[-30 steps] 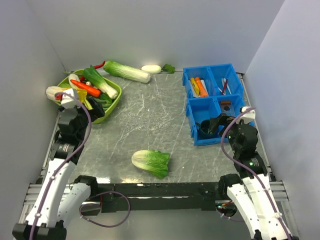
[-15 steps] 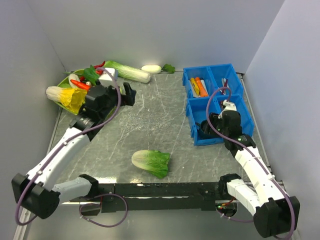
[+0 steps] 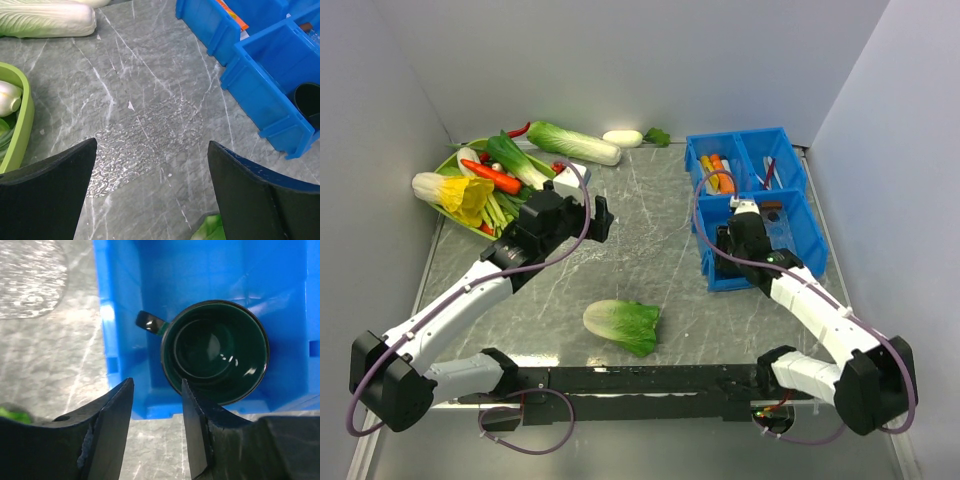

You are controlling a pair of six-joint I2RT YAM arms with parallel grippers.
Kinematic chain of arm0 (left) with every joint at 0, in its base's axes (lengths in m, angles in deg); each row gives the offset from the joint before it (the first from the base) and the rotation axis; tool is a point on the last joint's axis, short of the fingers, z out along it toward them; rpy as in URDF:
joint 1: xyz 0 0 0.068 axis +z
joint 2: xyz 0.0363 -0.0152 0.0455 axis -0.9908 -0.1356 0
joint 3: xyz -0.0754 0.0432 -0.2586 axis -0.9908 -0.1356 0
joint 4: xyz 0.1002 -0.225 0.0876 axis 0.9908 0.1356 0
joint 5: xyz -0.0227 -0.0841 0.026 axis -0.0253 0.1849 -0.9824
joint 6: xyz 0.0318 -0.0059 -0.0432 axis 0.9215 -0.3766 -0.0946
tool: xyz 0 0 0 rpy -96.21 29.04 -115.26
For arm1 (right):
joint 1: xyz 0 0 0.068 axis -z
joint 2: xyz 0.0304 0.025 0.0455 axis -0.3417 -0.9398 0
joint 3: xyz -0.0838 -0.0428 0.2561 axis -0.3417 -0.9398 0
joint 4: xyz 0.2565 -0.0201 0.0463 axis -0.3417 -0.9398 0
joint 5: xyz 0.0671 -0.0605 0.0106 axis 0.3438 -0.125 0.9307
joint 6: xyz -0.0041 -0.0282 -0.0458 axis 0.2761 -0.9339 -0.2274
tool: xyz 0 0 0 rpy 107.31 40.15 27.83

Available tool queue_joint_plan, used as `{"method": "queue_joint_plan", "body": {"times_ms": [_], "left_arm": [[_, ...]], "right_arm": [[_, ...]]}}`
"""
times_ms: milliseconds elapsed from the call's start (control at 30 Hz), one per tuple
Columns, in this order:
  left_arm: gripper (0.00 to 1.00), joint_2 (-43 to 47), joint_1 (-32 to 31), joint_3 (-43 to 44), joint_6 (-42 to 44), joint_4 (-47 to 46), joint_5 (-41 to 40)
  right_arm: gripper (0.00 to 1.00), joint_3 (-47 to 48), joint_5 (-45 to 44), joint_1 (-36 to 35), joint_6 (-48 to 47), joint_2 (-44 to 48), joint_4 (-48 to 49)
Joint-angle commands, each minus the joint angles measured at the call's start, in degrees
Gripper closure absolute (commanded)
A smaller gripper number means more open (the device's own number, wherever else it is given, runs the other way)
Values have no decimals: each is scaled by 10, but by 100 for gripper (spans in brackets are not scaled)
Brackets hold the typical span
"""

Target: Prepare toiletry sets of a toothbrush and toothpaste on the tray

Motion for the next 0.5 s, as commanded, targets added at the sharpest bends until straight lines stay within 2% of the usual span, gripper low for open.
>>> {"method": "queue_joint_plan", "body": {"times_ms": [0,467], "left_arm": [[3,12,-2,12,9,-23,1],[3,7,-3,15,3,-16,16]], "right_arm": [[51,40,-59,-2,-8,-34,-33],[53,57,-29,-1,-42,-98,-35]]}}
